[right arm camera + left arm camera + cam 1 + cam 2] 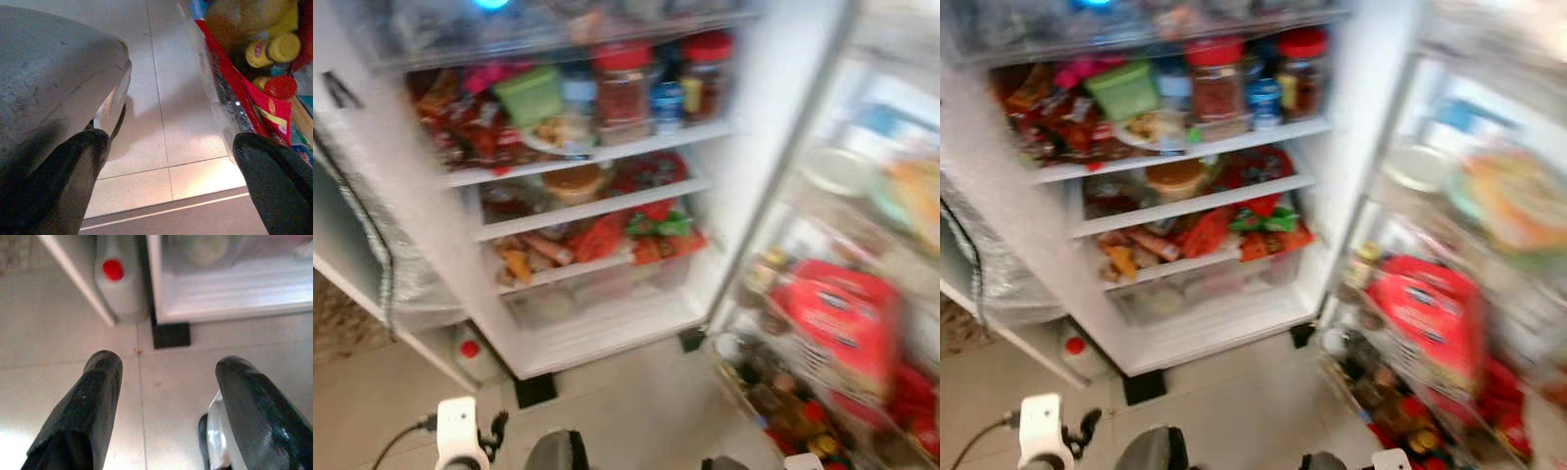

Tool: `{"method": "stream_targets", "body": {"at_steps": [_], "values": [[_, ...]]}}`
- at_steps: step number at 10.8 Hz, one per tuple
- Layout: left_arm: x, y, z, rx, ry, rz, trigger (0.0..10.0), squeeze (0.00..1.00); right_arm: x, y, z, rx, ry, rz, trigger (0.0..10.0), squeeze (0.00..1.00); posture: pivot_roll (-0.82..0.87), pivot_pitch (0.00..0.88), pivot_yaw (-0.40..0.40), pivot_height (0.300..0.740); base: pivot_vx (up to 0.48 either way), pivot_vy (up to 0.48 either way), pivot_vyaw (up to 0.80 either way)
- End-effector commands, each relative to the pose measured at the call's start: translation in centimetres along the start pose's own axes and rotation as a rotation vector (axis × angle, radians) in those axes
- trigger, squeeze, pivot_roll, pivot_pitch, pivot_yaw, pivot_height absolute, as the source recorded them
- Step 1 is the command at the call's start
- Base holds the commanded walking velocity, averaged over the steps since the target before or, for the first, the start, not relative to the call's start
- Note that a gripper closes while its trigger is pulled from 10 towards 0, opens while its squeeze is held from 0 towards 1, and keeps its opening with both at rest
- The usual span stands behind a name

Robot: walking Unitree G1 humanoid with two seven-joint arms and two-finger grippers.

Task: Restocking fridge

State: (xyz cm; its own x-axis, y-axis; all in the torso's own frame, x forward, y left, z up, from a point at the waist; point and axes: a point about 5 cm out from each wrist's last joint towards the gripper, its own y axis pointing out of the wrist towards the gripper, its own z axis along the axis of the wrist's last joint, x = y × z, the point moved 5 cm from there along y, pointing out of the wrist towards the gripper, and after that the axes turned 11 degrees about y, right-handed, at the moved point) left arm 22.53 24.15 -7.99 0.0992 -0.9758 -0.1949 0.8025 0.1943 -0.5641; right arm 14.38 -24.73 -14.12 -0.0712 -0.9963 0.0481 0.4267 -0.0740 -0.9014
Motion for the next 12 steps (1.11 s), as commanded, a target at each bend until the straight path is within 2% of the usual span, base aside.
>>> {"method": "stream_targets", "body": {"at_steps": [1, 5, 12], "values": [[-0.1, -0.2, -1.6, -0.057, 0.002, 0.003, 10.0, 0.00, -2.2, 0.3, 1.1, 0.038, 0.006, 0.067, 10.0, 0.00, -0.09, 0.119, 0.026, 0.652, 0.000, 0.480, 0.00], [0.6, -0.4, -3.3, -0.127, 0.023, -0.030, 10.0, 0.00, -2.5, 0.4, 0.9, 0.034, 0.025, 0.073, 10.0, 0.00, -0.09, 0.115, 0.039, 0.652, 0.000, 0.480, 0.00], [0.3, -1.3, -6.0, -0.228, 0.014, -0.027, 10.0, 0.00, -2.7, 0.4, 0.8, 0.029, 0.037, 0.076, 10.0, 0.00, -0.09, 0.096, 0.050, 0.652, 0.000, 0.415, 0.00]]}}
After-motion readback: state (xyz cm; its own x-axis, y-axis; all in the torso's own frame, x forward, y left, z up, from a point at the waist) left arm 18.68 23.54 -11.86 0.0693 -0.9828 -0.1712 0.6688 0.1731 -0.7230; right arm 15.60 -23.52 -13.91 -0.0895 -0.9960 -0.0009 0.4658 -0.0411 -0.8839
